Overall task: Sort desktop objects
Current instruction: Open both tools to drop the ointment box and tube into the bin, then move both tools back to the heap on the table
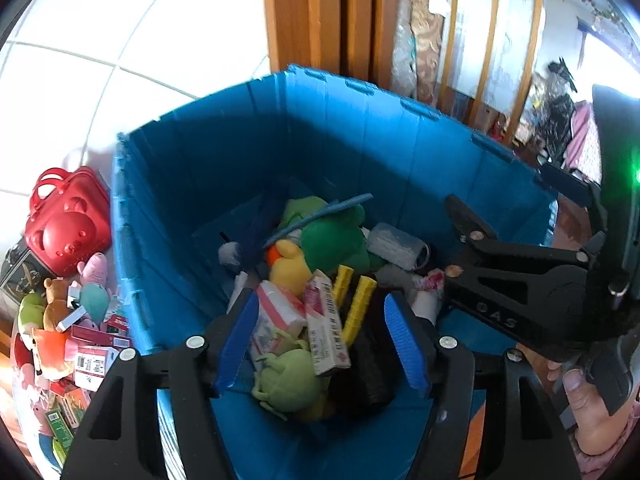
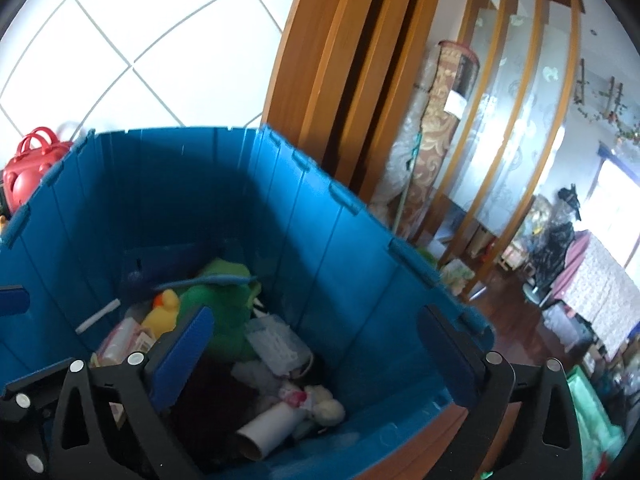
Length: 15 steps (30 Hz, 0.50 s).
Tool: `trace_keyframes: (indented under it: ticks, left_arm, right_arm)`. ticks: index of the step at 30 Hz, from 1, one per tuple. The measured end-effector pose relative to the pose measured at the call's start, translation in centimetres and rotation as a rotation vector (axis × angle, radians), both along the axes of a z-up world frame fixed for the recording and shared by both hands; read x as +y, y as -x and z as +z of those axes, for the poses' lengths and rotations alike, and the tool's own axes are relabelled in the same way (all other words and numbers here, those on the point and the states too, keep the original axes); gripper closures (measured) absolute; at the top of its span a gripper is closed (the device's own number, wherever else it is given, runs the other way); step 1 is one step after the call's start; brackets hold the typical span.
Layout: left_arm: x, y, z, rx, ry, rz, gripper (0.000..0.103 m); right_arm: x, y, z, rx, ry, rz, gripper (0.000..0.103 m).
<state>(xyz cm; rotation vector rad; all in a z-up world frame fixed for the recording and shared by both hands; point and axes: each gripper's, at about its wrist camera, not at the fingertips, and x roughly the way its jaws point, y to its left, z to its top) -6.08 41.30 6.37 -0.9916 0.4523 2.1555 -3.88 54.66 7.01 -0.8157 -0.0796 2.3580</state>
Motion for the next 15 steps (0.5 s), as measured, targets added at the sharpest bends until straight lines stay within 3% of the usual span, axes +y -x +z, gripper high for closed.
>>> trace_keyframes:
  ticks: [8, 10, 15]
  left_arm:
    - [-6.4, 1.5, 2.6, 0.097, -0.107, 0.127, 0.038]
    - [-8.6, 1.7, 3.2, 0.142, -0.132, 0.175, 0.028]
    - [-15.4, 2.8, 4.2, 0.212, -0.188, 0.289, 0.026]
  right_arm:
    - [-4.2, -0.2, 3.4, 0.129, 0.002, 0.068, 0.0]
    - [-6.1, 0.0, 4.2, 0.169, 0.006, 0.111, 0.0]
    - [-11.8, 1.4, 5.7, 0.225, 0.018, 0.241, 0.0]
